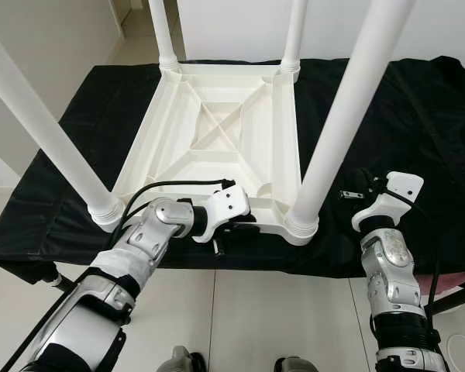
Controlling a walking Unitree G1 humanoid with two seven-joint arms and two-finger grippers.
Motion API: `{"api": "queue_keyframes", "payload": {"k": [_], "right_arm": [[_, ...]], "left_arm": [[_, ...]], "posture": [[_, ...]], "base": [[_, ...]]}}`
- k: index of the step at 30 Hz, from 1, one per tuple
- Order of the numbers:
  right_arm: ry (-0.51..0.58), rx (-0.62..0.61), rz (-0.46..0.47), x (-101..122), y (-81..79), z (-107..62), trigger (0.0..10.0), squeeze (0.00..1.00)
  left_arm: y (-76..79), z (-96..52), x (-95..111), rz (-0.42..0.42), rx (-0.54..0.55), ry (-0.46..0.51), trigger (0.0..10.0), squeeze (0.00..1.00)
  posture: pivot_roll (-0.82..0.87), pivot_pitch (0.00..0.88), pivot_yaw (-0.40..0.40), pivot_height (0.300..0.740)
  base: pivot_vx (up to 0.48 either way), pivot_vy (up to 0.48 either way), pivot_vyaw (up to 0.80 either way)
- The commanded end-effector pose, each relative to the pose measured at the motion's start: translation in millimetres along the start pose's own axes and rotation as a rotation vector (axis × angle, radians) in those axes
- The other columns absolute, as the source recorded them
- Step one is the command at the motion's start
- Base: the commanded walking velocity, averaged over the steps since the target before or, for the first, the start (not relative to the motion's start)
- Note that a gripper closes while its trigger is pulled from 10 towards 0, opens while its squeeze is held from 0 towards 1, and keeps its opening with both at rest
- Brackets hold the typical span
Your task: Building children table
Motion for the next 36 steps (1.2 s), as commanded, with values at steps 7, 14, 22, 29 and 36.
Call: {"api": "queue_keyframes", "payload": {"k": [7, 14, 22, 29, 36], "right_arm": [[0.006, -0.032, -0.001, 1, 2.3, -3.3, 10.0, 0.00], [0.020, -0.123, -0.016, 3, 20.3, -10.7, 10.0, 0.00], [0.005, -0.120, -0.011, -2, 20.9, -18.9, 10.0, 0.00], [0.000, -0.083, 0.023, -3, 18.0, -25.8, 10.0, 1.00], [-0.020, 0.131, 0.038, 6, 11.3, -35.2, 10.0, 1.00]], "left_arm": [[-40.8, 12.8, 36, 0.052, 0.278, 0.088, 4.9, 0.00], [-49.1, 6.4, 35, 0.041, 0.327, 0.100, 10.0, 0.00], [-50.6, -0.1, 33, 0.014, 0.340, 0.128, 10.0, 1.00], [-50.5, -4.6, 37, 0.025, 0.362, 0.162, 10.0, 1.00], [-31.4, -22.2, 63, -0.024, 0.378, 0.325, 10.0, 0.00]], "posture": [[-0.17, 0.106, 0.117, 0.740], [-0.17, 0.109, 0.115, 0.740], [-0.17, 0.108, 0.107, 0.740], [-0.17, 0.109, 0.105, 0.740], [-0.18, 0.113, 0.088, 0.740]], "base": [[0.000, 0.000, 0.00], [0.000, 0.000, 0.00], [0.000, 0.000, 0.00], [0.000, 0.000, 0.00], [0.000, 0.000, 0.00]]}}
Point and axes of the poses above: a point about 5 cm out from each wrist's last joint towards the gripper, its own z axis pointing out of the wrist towards the gripper, its own x axis along the axis of the wrist's last joint, y = z × x, the point moved 4 cm from there along z, pointing out of the wrist towards the gripper, and after that the axes turned 1 degree about z, right-handed, at the moved point
